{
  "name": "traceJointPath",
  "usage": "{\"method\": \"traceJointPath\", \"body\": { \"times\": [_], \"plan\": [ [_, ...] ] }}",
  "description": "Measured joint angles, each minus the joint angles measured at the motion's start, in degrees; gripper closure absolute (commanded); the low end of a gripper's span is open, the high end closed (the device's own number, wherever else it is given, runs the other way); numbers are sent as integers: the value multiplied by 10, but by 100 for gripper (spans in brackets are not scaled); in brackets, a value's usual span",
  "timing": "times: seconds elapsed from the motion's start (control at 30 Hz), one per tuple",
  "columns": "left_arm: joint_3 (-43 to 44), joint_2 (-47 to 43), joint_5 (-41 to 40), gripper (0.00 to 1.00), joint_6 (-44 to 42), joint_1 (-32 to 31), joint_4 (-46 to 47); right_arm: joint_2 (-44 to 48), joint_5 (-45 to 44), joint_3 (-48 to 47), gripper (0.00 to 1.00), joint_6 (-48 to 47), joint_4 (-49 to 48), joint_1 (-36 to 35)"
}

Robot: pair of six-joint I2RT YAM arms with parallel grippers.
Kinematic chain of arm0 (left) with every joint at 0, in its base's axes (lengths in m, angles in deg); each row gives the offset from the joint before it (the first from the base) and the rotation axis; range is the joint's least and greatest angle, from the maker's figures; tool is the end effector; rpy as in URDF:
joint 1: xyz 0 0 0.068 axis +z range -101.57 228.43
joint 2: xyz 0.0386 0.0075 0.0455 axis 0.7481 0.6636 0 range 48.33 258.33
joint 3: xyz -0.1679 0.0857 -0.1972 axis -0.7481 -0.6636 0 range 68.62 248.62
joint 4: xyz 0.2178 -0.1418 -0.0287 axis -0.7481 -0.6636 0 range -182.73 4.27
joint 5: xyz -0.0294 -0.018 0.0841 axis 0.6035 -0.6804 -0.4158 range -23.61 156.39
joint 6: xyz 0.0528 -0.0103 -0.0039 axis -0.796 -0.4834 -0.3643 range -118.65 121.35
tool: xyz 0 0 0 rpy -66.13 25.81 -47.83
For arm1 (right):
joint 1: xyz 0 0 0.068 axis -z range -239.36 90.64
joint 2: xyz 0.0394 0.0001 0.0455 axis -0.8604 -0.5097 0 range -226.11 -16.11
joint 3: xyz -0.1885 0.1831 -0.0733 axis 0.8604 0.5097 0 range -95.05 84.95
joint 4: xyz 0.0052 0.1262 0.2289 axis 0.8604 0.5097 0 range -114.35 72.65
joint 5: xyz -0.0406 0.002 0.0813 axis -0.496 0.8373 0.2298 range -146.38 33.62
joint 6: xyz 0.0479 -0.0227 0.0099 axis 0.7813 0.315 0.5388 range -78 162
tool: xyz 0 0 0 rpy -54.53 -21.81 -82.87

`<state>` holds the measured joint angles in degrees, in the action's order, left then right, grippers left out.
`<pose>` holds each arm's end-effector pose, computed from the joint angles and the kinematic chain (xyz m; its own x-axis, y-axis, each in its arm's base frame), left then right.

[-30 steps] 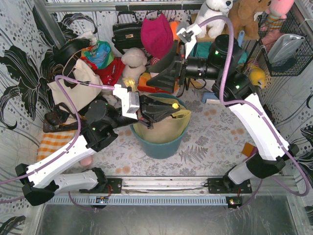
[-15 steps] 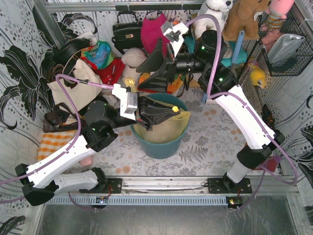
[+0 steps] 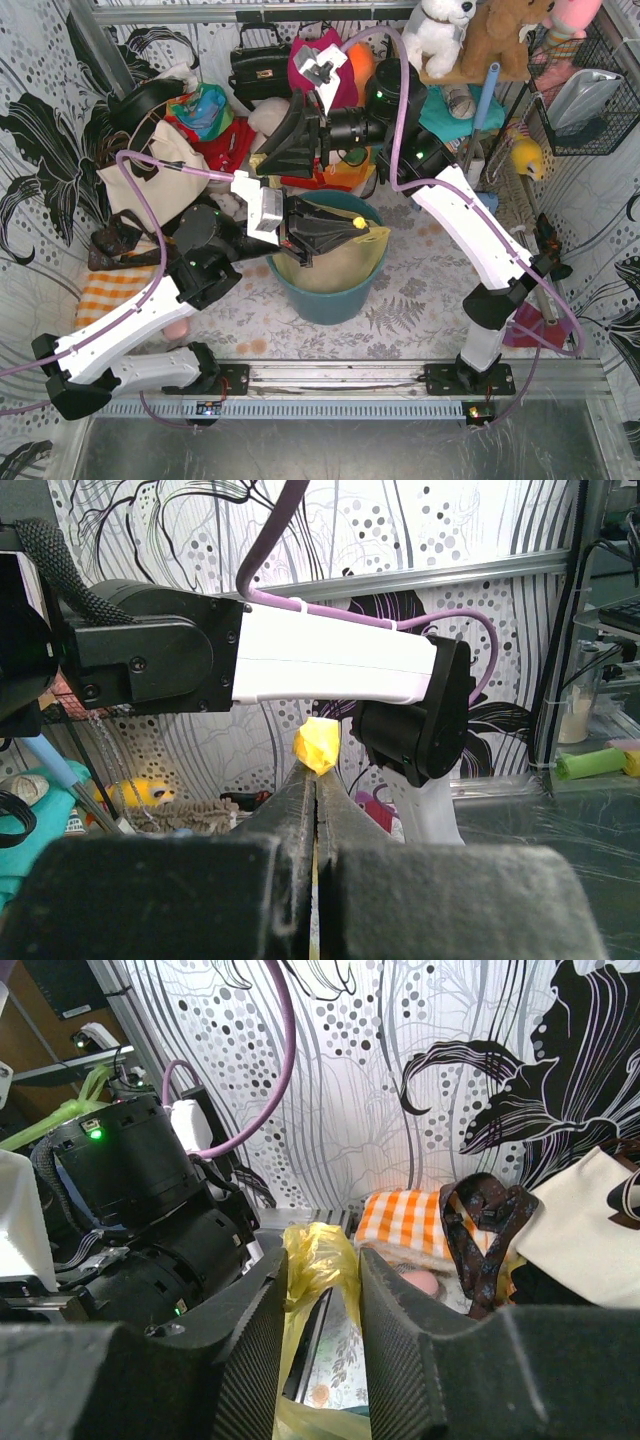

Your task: Tie the trash bag

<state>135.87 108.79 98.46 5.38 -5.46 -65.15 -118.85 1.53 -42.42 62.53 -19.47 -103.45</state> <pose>0.1136 -0.1877 0.4796 0.2026 -0.3786 -0.9031 0.9792 0.0920 0.1811 0.2399 0.2744 0.5591 -0.1032 0.1595 -0.9818 -0.9676 -0.2449 0.0619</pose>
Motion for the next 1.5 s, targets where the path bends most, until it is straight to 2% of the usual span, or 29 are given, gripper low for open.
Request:
{"method": "traceJointPath", "body": {
  "times": [0.1,0.2,0.33,0.37,0.97,1.5],
  "plan": [
    [0,1,0,100,0,0,0,0,0,0,69,0,0,-2],
    [0,3,0,100,0,0,0,0,0,0,76,0,0,-2],
    [0,4,0,100,0,0,0,0,-3,0,98,-3,0,-2],
    [0,4,0,100,0,0,0,1,-5,2,100,-4,0,-2],
    [15,14,-34,100,-15,0,-8,56,-129,38,100,13,-27,-4],
    [25,14,-126,100,-44,0,5,264,-391,264,100,52,51,-10]
  ]
}}
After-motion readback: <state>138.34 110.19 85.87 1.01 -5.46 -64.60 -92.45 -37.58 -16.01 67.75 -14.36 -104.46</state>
